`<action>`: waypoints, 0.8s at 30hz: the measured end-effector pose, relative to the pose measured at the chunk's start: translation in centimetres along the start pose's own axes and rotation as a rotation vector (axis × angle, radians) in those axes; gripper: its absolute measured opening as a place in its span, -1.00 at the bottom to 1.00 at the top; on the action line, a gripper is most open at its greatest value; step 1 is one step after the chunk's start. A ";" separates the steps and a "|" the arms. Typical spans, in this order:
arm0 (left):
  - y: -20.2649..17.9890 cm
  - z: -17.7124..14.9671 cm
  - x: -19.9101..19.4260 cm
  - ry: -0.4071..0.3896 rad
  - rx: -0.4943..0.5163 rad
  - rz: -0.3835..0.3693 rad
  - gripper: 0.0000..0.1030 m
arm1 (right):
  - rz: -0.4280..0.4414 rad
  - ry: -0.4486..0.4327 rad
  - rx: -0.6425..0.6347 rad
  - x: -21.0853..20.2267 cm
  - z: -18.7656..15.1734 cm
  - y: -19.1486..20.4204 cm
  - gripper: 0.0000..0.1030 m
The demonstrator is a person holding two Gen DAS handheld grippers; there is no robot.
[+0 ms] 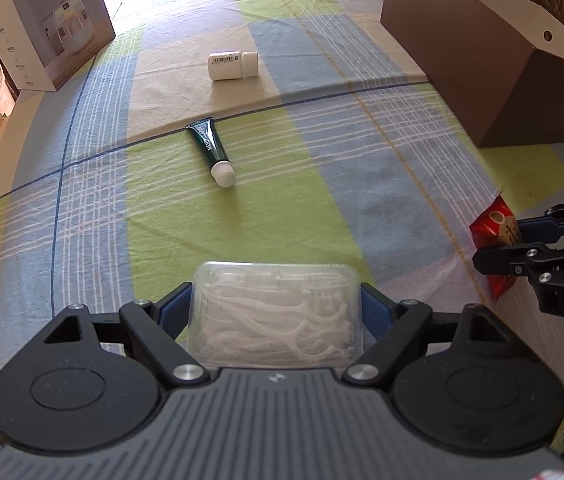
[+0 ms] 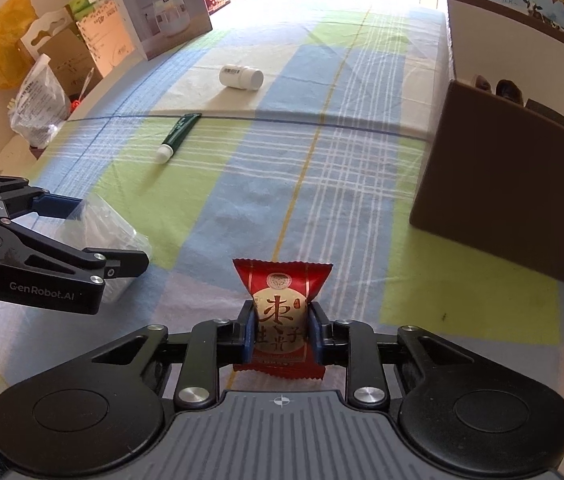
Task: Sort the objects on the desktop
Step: 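Carry the snack packet with the right tool toward the brown box while the left tool carries the floss box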
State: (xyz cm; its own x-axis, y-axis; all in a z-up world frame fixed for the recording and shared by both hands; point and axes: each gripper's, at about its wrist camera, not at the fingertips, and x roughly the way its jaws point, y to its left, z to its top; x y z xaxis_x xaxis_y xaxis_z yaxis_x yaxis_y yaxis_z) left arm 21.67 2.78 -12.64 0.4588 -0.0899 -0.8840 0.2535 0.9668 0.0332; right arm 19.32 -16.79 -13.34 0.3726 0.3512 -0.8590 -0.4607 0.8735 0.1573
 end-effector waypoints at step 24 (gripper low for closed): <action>-8.4 6.1 -8.2 -0.220 0.081 -0.082 0.61 | 0.064 -0.216 0.108 -12.6 0.1 -6.9 -0.55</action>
State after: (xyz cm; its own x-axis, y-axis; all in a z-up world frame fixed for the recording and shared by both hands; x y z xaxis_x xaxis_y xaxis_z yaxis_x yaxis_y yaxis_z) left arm 20.94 -6.01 -2.84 0.6062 -0.2255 -0.7627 0.3606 0.9327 0.0109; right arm 17.89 -27.17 -3.58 0.5146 0.4605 -0.7232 -0.4041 0.8742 0.2691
